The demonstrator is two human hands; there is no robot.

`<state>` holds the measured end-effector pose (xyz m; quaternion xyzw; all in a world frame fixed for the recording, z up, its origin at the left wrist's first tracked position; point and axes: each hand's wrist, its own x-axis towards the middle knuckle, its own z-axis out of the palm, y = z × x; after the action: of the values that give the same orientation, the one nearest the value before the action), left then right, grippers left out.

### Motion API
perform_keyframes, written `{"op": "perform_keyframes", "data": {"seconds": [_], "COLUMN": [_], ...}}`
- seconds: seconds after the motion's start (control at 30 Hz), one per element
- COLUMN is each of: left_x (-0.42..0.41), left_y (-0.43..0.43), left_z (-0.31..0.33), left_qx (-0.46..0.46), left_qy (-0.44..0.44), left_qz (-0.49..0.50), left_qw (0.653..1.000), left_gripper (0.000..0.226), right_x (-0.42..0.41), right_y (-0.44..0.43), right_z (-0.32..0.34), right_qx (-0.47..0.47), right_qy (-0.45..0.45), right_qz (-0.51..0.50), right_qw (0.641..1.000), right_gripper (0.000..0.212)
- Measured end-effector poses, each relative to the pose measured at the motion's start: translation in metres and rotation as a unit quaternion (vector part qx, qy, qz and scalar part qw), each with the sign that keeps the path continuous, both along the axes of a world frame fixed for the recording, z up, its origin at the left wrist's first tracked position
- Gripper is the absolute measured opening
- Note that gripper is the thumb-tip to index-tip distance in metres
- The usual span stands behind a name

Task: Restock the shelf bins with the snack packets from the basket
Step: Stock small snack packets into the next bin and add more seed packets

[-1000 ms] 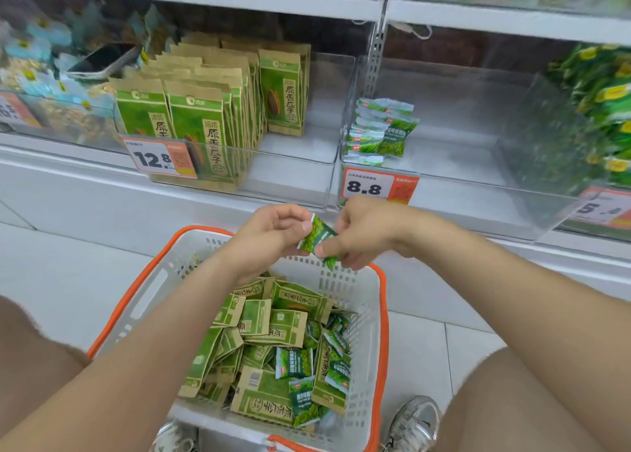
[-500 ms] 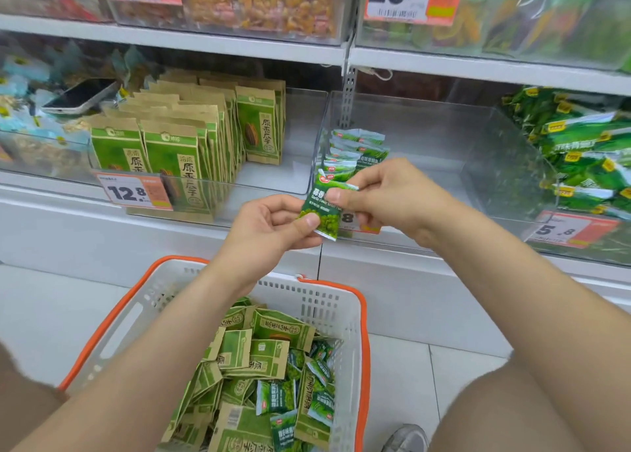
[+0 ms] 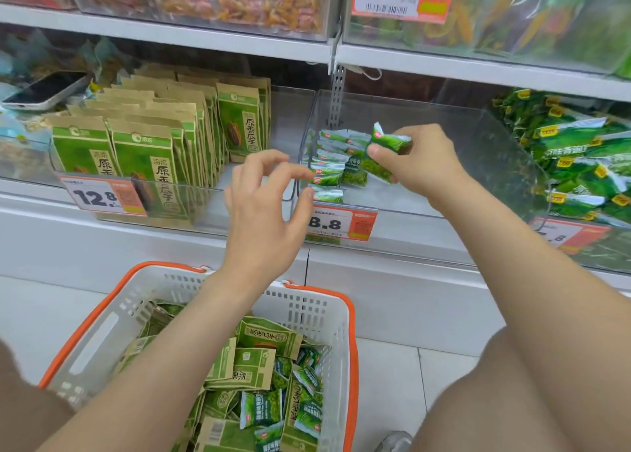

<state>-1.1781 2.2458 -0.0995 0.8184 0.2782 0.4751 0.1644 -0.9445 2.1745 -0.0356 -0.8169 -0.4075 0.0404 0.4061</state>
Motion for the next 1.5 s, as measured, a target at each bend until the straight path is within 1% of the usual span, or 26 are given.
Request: {"op": "perform_keyframes", "data": {"seconds": [0.03,0.07,0.17,0.23,0.33,0.37,0.43,0.5,0.57,0.63,0.73,0.83,0.9,0.93,1.03,1.1,1.17,1.2,1.27,1.3,1.33,1.37,1.4,1.43,1.47,1.5], "left_x": [0.002,0.004,0.007,0.007,0.008,0.008,0.008,0.007,0.007,0.006,0.005,0.003,0.001,0.000,-0.004,-0.007,-0.011,-0.013,-0.021,-0.026,-0.030,-0.036,-0.042,-0.048,-0.053,-0.058], "left_y": [0.001,0.003,0.007,0.007,0.007,0.008,0.009,0.010,0.011,0.012,0.014,0.018,0.019,0.019,0.015,0.012,0.008,0.007,0.004,0.004,0.004,0.003,0.001,-0.001,-0.004,-0.007], "left_z": [-0.002,-0.005,-0.010,-0.012,-0.014,-0.014,-0.016,-0.017,-0.018,-0.019,-0.021,-0.021,-0.022,-0.022,-0.020,-0.020,-0.024,-0.028,-0.043,-0.053,-0.065,-0.076,-0.088,-0.099,-0.112,-0.127], "left_qx": [-0.003,-0.010,0.003,0.025,0.045,0.049,0.055,0.061,0.063,0.065,0.062,0.064,0.068,0.069,0.067,0.086,0.116,0.142,0.183,0.188,0.175,0.137,0.074,0.003,-0.052,-0.086], "left_qy": [0.023,0.046,0.096,0.112,0.118,0.119,0.124,0.126,0.126,0.126,0.135,0.151,0.147,0.134,0.082,0.067,0.057,0.053,0.061,0.080,0.116,0.166,0.233,0.318,0.410,0.490], "left_qz": [-0.006,-0.014,-0.009,0.006,0.025,0.026,0.025,0.023,0.019,0.018,0.012,-0.001,-0.012,-0.019,-0.040,-0.040,-0.017,0.014,0.063,0.055,0.022,-0.027,-0.075,-0.108,-0.128,-0.145], "left_qw": [1.000,0.999,0.995,0.993,0.992,0.991,0.990,0.990,0.990,0.990,0.989,0.986,0.987,0.988,0.994,0.993,0.991,0.988,0.979,0.977,0.978,0.976,0.967,0.942,0.902,0.855], "left_gripper": [0.017,0.020,0.025,0.027,0.027,0.028,0.028,0.030,0.031,0.032,0.034,0.034,0.030,0.027,0.022,0.031,0.039,0.037,0.027,0.022,0.018,0.019,0.023,0.027,0.025,0.021], "right_x": [0.009,0.017,0.026,0.029,0.031,0.030,0.027,0.025,0.025,0.025,0.025,0.026,0.021,0.017,-0.006,-0.034,-0.069,-0.087,-0.118,-0.129,-0.138,-0.145,-0.152,-0.158,-0.164,-0.169], "right_y": [0.005,0.012,0.031,0.044,0.061,0.067,0.073,0.074,0.075,0.077,0.079,0.069,0.059,0.054,0.039,0.025,0.009,0.001,-0.013,-0.018,-0.022,-0.026,-0.029,-0.033,-0.036,-0.039], "right_z": [-0.005,-0.011,-0.022,-0.026,-0.029,-0.029,-0.027,-0.025,-0.027,-0.032,-0.032,-0.026,-0.022,-0.020,-0.008,0.004,0.011,0.012,0.009,0.004,-0.003,-0.012,-0.022,-0.034,-0.046,-0.059], "right_qx": [-0.048,-0.098,-0.210,-0.233,-0.225,-0.234,-0.260,-0.270,-0.271,-0.269,-0.269,-0.285,-0.294,-0.281,-0.184,-0.104,-0.050,-0.044,-0.087,-0.128,-0.175,-0.221,-0.268,-0.311,-0.350,-0.389], "right_qy": [-0.007,0.006,0.077,0.077,0.082,0.062,-0.023,-0.113,-0.132,-0.097,-0.039,-0.024,-0.055,-0.081,-0.167,-0.209,-0.227,-0.229,-0.234,-0.240,-0.245,-0.249,-0.253,-0.259,-0.265,-0.269], "right_qz": [-0.006,-0.004,0.029,0.040,0.038,0.032,0.009,-0.029,-0.062,-0.076,-0.022,0.013,0.023,0.025,0.025,0.015,0.028,0.053,0.132,0.174,0.211,0.245,0.277,0.310,0.342,0.370], "right_qw": [0.999,0.995,0.974,0.969,0.970,0.970,0.965,0.956,0.951,0.955,0.962,0.958,0.954,0.956,0.968,0.972,0.972,0.971,0.959,0.946,0.930,0.911,0.887,0.860,0.831,0.800], "right_gripper": [0.039,0.039,0.042,0.043,0.034,0.031,0.027,0.034,0.037,0.028,0.024,0.021,0.020,0.020,0.029,0.026,0.029,0.031,0.035,0.035,0.034,0.033,0.033,0.034,0.034,0.032]}}
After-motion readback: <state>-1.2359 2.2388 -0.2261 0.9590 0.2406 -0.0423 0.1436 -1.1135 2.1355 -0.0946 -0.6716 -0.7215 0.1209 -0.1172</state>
